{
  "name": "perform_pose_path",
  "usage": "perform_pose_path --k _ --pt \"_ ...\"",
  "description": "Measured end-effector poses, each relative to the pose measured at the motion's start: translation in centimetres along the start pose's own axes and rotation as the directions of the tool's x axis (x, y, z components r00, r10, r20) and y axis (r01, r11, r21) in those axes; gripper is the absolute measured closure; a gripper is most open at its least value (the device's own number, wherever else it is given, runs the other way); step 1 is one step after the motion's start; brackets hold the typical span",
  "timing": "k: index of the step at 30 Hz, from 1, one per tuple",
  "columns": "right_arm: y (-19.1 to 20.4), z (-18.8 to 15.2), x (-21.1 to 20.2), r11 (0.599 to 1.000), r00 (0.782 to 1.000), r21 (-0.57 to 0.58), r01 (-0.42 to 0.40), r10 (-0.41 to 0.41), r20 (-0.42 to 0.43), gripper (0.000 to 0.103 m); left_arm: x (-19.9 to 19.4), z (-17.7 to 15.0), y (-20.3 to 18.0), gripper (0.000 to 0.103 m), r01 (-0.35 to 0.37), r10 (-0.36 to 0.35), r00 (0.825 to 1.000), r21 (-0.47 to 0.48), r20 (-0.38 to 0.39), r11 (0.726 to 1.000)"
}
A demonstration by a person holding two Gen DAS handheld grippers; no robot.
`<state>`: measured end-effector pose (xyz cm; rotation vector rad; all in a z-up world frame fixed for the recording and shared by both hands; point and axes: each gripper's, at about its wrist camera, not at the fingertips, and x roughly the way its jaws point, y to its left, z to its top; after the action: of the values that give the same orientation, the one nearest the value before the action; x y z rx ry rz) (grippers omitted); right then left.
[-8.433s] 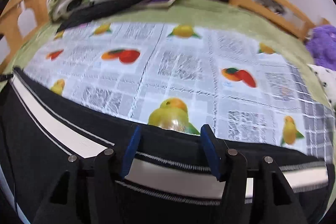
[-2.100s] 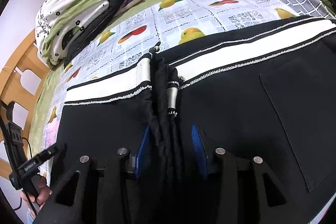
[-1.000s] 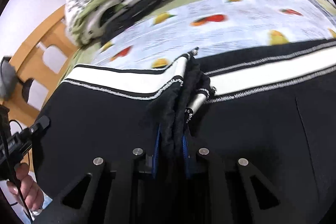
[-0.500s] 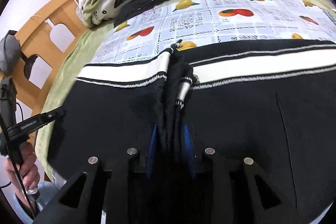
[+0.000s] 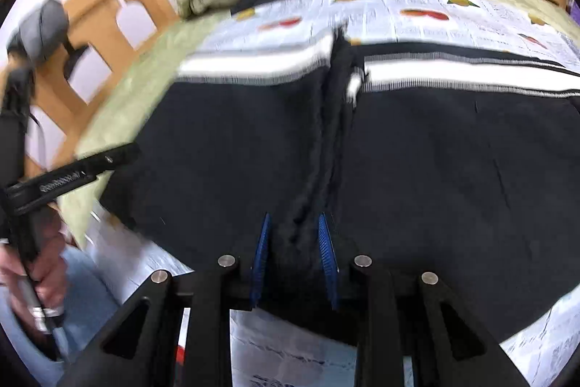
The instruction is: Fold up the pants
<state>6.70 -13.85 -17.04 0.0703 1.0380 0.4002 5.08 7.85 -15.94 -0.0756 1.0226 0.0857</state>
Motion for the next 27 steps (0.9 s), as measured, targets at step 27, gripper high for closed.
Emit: perform_pose_path --k 27 --pt "-7.2 1.6 -0.5 0.983 0.983 0.034 0.180 -0.179 -0.028 0.049 0.9 -6.2 8.3 0.047 0.351 -0.355 0.932 -0.442 0.076 0.826"
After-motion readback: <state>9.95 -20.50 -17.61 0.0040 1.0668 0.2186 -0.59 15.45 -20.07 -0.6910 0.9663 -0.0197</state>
